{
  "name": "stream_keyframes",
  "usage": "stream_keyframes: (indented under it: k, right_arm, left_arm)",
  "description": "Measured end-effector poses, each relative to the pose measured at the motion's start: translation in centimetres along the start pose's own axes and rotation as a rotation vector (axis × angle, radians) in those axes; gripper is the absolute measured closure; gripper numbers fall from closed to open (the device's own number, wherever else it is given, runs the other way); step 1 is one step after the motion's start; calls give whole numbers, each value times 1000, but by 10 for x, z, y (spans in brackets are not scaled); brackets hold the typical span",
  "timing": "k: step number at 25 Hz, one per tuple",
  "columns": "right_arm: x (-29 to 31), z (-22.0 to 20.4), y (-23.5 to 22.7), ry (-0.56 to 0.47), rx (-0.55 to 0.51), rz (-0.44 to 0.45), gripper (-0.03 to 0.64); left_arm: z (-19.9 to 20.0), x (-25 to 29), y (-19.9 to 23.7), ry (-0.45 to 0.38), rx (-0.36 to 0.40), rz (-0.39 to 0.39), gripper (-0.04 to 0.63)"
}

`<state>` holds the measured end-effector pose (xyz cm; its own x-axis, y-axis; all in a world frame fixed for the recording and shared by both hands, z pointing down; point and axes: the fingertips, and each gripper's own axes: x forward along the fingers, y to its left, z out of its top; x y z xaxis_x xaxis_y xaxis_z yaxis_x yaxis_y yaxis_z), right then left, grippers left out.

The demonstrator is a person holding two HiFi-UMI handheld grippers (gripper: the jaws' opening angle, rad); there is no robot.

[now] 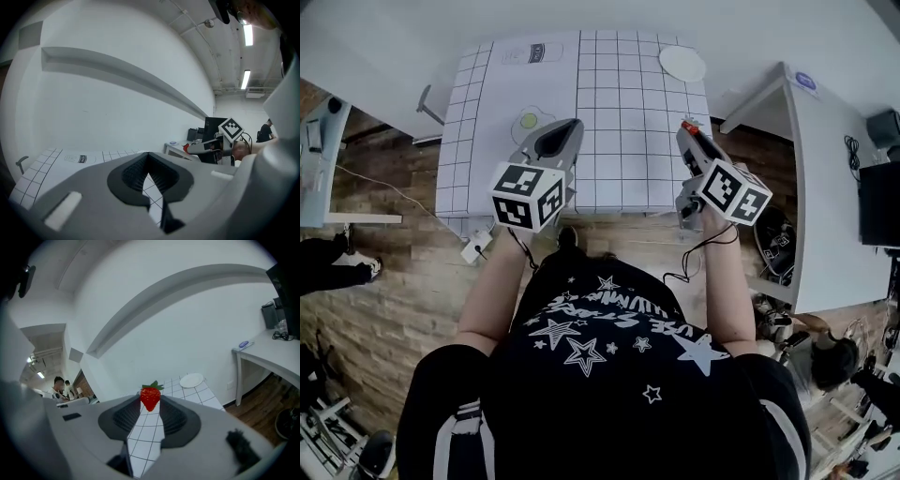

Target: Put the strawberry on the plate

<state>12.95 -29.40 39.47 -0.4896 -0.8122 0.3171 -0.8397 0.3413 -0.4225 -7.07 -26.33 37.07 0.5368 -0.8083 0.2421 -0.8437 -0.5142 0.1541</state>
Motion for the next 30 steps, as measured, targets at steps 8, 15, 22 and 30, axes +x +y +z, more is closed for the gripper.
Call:
stream_keyframes:
  k: [8, 15, 22, 30]
  right_arm:
    - [45, 14, 20, -19, 5, -90, 485]
    - [66, 11, 26, -16, -17, -204, 485]
    - [60, 16, 10, -30, 1, -292, 485]
    - [73, 42, -27, -45, 7, -290, 485]
  left_arm:
    - [14, 21, 57, -5, 6, -85, 589]
    - [9, 39, 102, 9, -36, -145, 589]
    - [15, 60, 108, -2, -68, -195, 589]
    - [19, 90, 103, 10, -74, -166, 589]
